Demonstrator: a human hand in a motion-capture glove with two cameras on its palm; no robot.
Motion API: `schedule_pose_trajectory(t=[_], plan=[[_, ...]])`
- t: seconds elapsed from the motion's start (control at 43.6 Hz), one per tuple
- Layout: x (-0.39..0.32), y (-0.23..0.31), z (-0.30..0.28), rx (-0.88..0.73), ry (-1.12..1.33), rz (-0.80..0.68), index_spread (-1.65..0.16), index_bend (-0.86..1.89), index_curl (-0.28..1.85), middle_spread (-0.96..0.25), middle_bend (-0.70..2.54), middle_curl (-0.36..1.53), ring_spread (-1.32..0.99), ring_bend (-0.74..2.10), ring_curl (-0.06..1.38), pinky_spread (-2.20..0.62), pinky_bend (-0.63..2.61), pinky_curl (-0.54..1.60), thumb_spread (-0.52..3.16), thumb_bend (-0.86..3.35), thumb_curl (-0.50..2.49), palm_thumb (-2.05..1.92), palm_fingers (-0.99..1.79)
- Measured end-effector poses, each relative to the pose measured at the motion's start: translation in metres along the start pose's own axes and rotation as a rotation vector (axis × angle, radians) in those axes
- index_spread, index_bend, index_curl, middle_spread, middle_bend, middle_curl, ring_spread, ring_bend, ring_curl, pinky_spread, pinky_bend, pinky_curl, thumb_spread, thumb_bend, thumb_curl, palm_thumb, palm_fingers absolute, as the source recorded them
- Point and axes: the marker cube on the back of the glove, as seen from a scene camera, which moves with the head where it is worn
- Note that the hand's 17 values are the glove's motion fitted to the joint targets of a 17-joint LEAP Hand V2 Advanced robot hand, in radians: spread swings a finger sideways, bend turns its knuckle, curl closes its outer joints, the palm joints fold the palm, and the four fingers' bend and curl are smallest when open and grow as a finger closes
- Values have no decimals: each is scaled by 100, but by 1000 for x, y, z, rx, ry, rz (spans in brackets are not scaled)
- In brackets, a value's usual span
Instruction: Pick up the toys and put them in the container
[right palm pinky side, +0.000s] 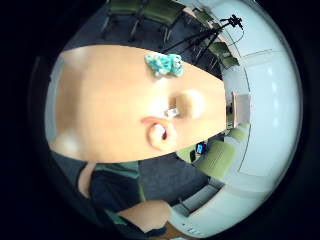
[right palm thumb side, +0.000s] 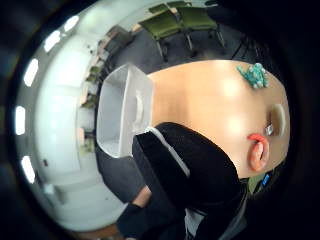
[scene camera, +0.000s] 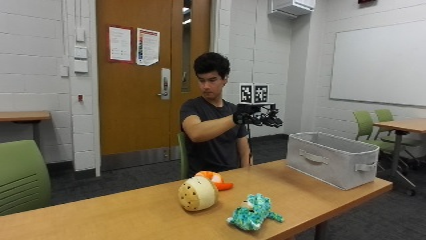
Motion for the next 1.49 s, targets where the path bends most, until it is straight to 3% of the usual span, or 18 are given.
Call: schedule_pose_trajectory(t=[0.184, 0.436, 0.735, 1.033, 1.378, 1.47, 1.492], plan=[[35, 17, 5, 22, 12, 15, -21, 19, 12, -10, 21, 11, -18, 16, 3, -5, 49, 17, 83, -7, 1, -11, 7], [88, 56, 23, 10, -13, 65, -27, 19, 20, -12, 23, 18, -24, 18, 7, -6, 51, 22, 108, -8, 2, -12, 4], [147, 85, 81, 24, -47, 95, -29, 18, 26, -14, 22, 25, -26, 19, 12, -6, 56, 26, 115, -8, 4, -12, 4], [179, 92, 165, -67, -56, 137, -32, 16, 31, -15, 21, 29, -30, 23, 17, -8, 59, 30, 110, -8, 7, -11, 11], [181, 84, 208, -149, -22, 150, -32, 10, 26, -16, 21, 33, -30, 31, 22, -9, 73, 35, 108, -5, 11, -7, 4], [182, 84, 209, -119, -65, 157, -33, 1, 20, -20, 29, 35, -38, 58, 28, -16, 76, 34, 110, -1, 14, 1, 27], [183, 84, 208, -104, -75, 159, -32, 4, 20, -18, 24, 34, -35, 51, 25, -13, 76, 34, 110, -3, 14, -2, 13]])
